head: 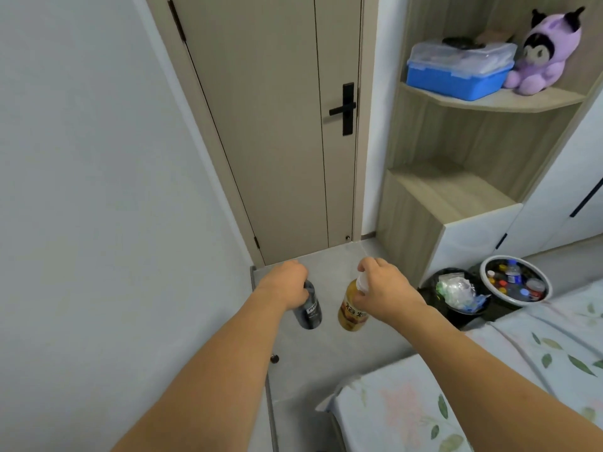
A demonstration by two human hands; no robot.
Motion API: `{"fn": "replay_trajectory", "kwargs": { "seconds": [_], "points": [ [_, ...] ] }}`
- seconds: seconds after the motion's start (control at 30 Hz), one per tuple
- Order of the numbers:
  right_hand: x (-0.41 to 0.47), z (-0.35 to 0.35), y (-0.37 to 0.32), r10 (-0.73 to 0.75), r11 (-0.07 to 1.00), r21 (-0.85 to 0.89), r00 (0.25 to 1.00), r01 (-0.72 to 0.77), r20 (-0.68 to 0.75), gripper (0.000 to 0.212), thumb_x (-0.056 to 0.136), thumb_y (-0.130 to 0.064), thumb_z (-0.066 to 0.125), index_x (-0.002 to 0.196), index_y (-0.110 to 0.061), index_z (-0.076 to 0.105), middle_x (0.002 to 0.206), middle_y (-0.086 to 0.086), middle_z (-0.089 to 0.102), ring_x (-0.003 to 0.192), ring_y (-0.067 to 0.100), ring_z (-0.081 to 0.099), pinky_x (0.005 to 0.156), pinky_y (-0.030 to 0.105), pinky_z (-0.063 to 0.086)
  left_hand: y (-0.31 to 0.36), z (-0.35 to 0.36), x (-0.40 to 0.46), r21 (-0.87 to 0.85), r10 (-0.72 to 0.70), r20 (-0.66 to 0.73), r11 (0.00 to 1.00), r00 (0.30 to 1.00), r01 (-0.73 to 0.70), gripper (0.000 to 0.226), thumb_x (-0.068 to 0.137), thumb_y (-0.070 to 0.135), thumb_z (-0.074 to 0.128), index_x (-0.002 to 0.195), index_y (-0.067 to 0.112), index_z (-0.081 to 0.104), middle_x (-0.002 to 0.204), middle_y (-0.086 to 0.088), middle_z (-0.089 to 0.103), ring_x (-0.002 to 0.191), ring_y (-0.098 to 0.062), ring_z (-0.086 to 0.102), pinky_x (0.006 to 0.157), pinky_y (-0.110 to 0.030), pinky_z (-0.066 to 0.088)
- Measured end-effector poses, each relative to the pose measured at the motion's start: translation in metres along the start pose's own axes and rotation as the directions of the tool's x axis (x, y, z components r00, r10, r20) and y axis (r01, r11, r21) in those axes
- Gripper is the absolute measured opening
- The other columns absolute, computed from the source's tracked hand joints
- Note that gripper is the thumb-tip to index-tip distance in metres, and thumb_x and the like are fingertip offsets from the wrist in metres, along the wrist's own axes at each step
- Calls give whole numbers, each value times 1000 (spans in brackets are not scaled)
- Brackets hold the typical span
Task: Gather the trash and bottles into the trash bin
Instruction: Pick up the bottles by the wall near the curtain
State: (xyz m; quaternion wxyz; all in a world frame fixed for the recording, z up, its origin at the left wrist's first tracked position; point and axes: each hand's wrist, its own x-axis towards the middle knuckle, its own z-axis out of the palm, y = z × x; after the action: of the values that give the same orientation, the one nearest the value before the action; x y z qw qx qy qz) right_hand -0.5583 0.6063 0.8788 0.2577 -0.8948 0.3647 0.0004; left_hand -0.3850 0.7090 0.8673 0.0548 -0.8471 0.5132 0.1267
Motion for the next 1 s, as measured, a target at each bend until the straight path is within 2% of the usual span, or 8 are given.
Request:
{"fn": "replay_trajectory", "kwargs": {
  "seconds": [0.13,0.3,0.43,0.6,0.7,0.8,0.9,1.0],
  "points": [
    [61,-7,-4,27,1000,-6,999,-27,-18,49,86,-26,61,130,-17,43,127,2,46,115,21,45,95,33,47,-29,-8,68,-1,12,33,1000,999,-12,18,87,15,54,101,6,61,113,-13,55,99,-32,58,71,-34,45],
    [116,-45,6,69,998,3,993,-69,-99,51,83,-29,61,130,-17,45,124,2,46,115,22,45,95,32,45,-26,-41,134,7,50,3,999,999,-50,24,85,19,57,105,7,63,114,-13,57,103,-34,58,81,-39,49],
    [167,-55,13,91,995,44,982,-84,-166,47,84,-29,61,127,-16,48,118,3,48,113,23,46,94,38,48,-22,-60,188,-58,101,-63,993,993,-105,24,87,20,58,107,9,63,113,-11,55,101,-32,57,81,-39,49],
    [258,-58,9,138,989,77,975,-126,-176,46,87,-29,56,130,-16,46,121,4,48,114,24,44,97,39,46,-52,-67,280,-186,92,-33,978,995,-96,23,86,13,58,108,9,65,111,-8,54,91,-23,54,73,-32,46],
    [307,-70,17,206,977,106,952,-186,-228,43,88,-31,54,126,-13,49,116,6,48,108,25,46,92,39,47,-67,-77,338,-277,69,-28,958,997,-74,22,85,11,56,103,8,69,107,-9,60,86,-23,56,71,-31,46],
    [332,-84,27,274,961,111,932,-254,-236,37,88,-33,56,119,-13,50,110,4,48,103,23,48,87,36,48,-67,-90,377,-262,76,-19,962,997,-78,15,84,12,55,92,8,68,100,-10,61,84,-26,59,69,-32,48],
    [349,-99,46,341,940,103,903,-325,-263,34,87,-35,58,113,-15,51,103,1,46,96,21,47,79,31,45,-52,-108,408,-241,149,-39,958,988,-154,16,84,15,56,94,9,68,103,-10,63,90,-30,61,77,-35,53],
    [365,-102,64,374,927,95,884,-362,-281,32,85,-35,57,109,-15,51,106,3,47,97,22,48,78,33,48,-37,-120,433,-223,202,-77,951,976,-214,16,85,16,56,96,10,67,110,-11,61,99,-31,59,82,-34,50]
  ]
}}
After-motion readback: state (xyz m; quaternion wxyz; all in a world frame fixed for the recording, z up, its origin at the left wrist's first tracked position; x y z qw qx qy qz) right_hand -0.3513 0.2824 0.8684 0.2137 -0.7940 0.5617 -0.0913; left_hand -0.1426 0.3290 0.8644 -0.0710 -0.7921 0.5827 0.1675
